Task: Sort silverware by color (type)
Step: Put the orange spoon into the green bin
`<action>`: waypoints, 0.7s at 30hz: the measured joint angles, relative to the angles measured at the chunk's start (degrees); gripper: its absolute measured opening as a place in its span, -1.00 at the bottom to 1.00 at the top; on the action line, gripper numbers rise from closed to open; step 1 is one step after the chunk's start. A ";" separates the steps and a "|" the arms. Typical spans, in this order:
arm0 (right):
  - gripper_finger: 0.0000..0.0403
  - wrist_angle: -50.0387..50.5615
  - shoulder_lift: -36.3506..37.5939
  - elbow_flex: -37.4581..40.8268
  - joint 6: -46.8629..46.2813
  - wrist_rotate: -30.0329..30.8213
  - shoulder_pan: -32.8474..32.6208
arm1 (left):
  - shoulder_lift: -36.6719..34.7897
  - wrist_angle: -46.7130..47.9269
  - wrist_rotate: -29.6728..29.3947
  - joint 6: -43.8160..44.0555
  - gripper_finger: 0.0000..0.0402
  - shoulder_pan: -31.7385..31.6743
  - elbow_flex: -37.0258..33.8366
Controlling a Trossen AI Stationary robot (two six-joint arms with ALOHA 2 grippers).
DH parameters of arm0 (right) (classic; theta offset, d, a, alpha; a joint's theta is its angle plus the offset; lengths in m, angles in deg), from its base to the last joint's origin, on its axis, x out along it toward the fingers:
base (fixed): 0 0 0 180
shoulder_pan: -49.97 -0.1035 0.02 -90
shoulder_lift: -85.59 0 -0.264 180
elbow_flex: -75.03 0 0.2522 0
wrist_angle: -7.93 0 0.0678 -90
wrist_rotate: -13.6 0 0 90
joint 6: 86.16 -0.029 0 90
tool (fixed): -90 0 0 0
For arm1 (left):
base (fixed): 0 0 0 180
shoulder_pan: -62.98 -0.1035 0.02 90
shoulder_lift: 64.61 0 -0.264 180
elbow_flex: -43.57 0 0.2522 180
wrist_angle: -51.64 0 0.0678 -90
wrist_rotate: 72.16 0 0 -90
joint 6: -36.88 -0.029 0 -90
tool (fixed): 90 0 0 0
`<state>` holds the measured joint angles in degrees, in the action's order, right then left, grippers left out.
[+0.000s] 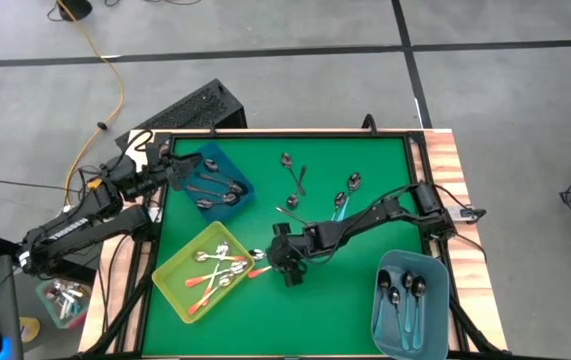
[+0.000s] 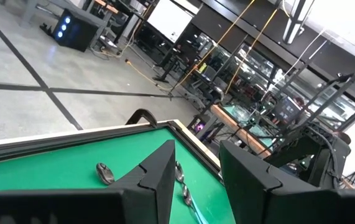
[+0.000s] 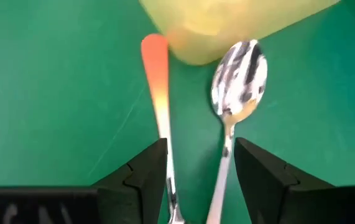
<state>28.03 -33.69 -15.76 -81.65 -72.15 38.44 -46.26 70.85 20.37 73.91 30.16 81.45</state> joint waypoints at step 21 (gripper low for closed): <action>-0.03 -0.18 -0.03 0.07 -4.20 1.03 2.02 | 0.00 0.17 -0.22 -1.49 -0.45 0.00 0.00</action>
<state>27.85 -33.72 -15.70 -85.84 -71.13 40.46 -46.26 71.03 20.15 72.43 30.16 81.45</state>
